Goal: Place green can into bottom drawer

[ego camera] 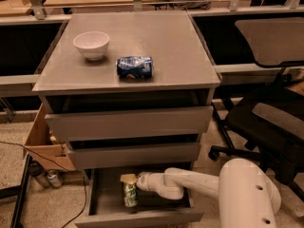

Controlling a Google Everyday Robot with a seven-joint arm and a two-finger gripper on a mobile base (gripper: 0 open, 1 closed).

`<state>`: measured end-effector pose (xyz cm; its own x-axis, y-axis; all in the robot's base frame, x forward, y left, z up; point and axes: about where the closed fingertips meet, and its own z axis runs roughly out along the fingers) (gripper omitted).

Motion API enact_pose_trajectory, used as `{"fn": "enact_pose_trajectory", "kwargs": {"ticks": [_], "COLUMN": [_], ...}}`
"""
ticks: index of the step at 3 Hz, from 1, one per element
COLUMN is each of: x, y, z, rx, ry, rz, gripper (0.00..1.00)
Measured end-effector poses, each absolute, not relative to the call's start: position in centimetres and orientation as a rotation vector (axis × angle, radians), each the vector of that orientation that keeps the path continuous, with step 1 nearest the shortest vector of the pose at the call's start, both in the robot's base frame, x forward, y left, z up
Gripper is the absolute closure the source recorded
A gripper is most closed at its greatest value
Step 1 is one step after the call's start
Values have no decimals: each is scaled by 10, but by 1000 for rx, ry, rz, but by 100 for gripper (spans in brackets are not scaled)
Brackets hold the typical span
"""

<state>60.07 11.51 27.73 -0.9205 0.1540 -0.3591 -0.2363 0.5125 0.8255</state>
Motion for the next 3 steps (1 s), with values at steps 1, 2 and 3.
{"fn": "enact_pose_trajectory", "kwargs": {"ticks": [1, 2, 3], "x": [600, 600, 599], "y": [114, 112, 108], "z": [277, 280, 284], "rx": [-70, -82, -98], "ry": [2369, 2362, 2354], "rz": [1379, 1369, 1355], "gripper": [14, 0, 0]}}
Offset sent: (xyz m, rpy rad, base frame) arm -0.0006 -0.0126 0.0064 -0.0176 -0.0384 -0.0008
